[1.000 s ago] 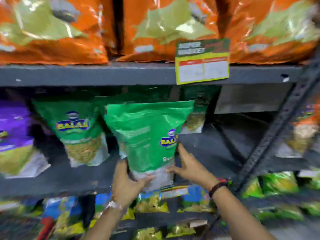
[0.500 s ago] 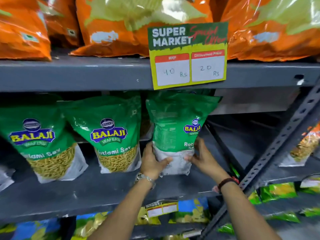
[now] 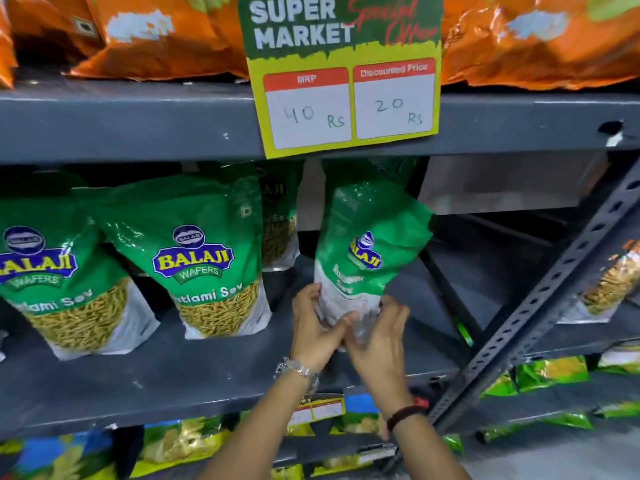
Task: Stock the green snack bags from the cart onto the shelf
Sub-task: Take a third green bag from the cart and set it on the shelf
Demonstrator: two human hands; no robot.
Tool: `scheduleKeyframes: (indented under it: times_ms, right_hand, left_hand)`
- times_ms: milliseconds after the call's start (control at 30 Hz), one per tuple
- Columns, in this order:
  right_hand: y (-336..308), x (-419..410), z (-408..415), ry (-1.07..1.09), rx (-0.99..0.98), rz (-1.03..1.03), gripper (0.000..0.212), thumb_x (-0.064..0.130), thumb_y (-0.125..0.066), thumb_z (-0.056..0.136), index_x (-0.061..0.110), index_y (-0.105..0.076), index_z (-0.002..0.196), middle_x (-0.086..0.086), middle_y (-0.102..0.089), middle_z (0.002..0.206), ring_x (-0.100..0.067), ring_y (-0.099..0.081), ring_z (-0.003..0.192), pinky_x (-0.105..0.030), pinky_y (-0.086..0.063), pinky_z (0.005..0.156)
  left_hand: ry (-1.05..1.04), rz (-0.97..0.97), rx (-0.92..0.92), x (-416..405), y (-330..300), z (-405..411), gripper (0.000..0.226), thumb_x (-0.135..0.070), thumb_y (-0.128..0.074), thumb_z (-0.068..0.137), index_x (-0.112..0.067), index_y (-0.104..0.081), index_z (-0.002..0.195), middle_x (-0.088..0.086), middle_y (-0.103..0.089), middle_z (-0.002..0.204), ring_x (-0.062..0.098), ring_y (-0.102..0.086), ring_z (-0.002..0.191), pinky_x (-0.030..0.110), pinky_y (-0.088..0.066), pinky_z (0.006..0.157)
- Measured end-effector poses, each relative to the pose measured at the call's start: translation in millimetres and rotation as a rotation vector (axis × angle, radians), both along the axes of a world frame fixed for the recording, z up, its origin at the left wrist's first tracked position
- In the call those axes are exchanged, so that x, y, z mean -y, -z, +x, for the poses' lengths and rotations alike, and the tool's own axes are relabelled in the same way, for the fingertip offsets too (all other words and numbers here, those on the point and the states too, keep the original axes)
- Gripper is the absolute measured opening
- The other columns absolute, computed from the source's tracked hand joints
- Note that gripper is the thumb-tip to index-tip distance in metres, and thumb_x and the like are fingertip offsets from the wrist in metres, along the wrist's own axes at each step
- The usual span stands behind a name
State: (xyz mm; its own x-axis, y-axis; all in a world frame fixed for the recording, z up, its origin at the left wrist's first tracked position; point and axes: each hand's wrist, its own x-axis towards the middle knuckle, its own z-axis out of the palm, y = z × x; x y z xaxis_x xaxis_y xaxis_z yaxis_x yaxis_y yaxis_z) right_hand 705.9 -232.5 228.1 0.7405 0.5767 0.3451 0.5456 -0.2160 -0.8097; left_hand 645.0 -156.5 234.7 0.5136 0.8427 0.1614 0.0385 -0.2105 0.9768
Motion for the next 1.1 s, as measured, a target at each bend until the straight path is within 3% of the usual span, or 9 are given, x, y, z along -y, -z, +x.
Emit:
scheduleKeyframes:
  times_ms: [133,233,367,467,567,633,767,933,1100]
  right_hand:
    - [12,5,-14,-0.273,-0.007,-0.053,0.058,0.000,-0.056,0.076,0.007,-0.032,0.128,-0.006,-0.035,0.127,-0.015,-0.041,0.115,-0.009,-0.029,0.096]
    - [13,12,-2,-0.343,0.038,0.003,0.047,-0.015,-0.046,0.075,0.009,-0.054,0.115,0.003,-0.053,0.116,-0.007,-0.050,0.108,0.002,-0.029,0.093]
    - [14,16,45,-0.019,0.001,0.155,0.029,-0.009,-0.058,0.077,0.008,-0.061,0.101,-0.003,-0.062,0.098,-0.023,-0.062,0.094,-0.033,-0.048,0.090]
    - [12,7,75,-0.132,-0.245,0.061,0.077,0.007,-0.074,0.070,0.012,-0.032,0.133,0.004,-0.038,0.131,-0.015,-0.037,0.126,-0.032,-0.031,0.105]
    - [9,-6,91,-0.336,-0.349,-0.054,0.115,0.020,-0.081,0.060,0.027,0.000,0.141,0.017,-0.014,0.139,-0.003,-0.012,0.132,-0.027,-0.019,0.105]
    - [9,-10,94,-0.415,-0.369,-0.097,0.114,0.028,-0.081,0.057,0.035,-0.003,0.139,0.023,-0.017,0.139,-0.004,-0.014,0.133,-0.027,-0.022,0.104]
    - [14,-13,91,-0.471,-0.447,-0.086,0.078,0.014,-0.076,0.067,0.048,-0.028,0.119,0.033,-0.041,0.117,-0.008,-0.036,0.126,-0.029,-0.032,0.098]
    - [13,-13,87,-0.524,-0.436,-0.124,0.103,0.012,-0.082,0.059,0.036,-0.017,0.136,0.020,-0.041,0.127,-0.009,-0.035,0.126,-0.033,-0.032,0.105]
    - [15,-10,86,-0.406,-0.357,-0.100,0.099,0.011,-0.081,0.061,0.029,-0.018,0.136,0.011,-0.044,0.124,-0.016,-0.043,0.123,-0.037,-0.040,0.100]
  left_hand:
    - [0.142,0.035,-0.187,-13,-8,1,0.105,-0.053,-0.071,0.042,-0.014,-0.029,0.130,0.005,-0.031,0.125,0.012,-0.032,0.120,0.011,-0.026,0.098]
    - [0.012,0.032,-0.184,-22,-11,5,0.093,-0.025,-0.083,0.057,-0.008,-0.028,0.130,0.014,-0.037,0.130,0.023,-0.037,0.124,0.028,-0.030,0.103]
    - [0.024,-0.016,-0.127,-37,-14,-2,0.053,-0.014,-0.068,0.075,-0.006,-0.039,0.118,0.009,-0.055,0.113,0.021,-0.052,0.104,0.035,-0.043,0.096]
    - [0.145,-0.082,-0.115,-55,-16,-11,0.037,-0.005,-0.048,0.088,0.001,-0.041,0.124,0.018,-0.050,0.128,0.031,-0.047,0.121,0.034,-0.035,0.103]
    - [0.099,-0.029,-0.192,-63,-14,-12,0.036,-0.008,-0.040,0.092,-0.001,-0.042,0.127,0.023,-0.039,0.138,0.030,-0.036,0.128,0.018,-0.028,0.095]
    - [0.091,-0.058,-0.175,-59,-10,-14,0.039,-0.013,-0.039,0.092,-0.004,-0.038,0.130,0.019,-0.037,0.141,0.029,-0.033,0.131,0.020,-0.026,0.101]
    - [0.217,-0.063,-0.194,-50,4,-21,0.070,-0.018,-0.059,0.082,-0.018,-0.019,0.139,0.006,-0.029,0.148,0.021,-0.025,0.136,0.046,-0.025,0.114]
    - [0.210,-0.051,-0.203,-56,10,-16,0.087,-0.008,-0.072,0.070,-0.017,-0.018,0.137,0.010,-0.036,0.144,0.025,-0.032,0.133,0.051,-0.030,0.111]
    - [0.168,-0.049,-0.208,-50,17,-7,0.089,-0.014,-0.076,0.067,-0.016,-0.020,0.137,0.010,-0.039,0.142,0.028,-0.038,0.130,0.054,-0.035,0.107]
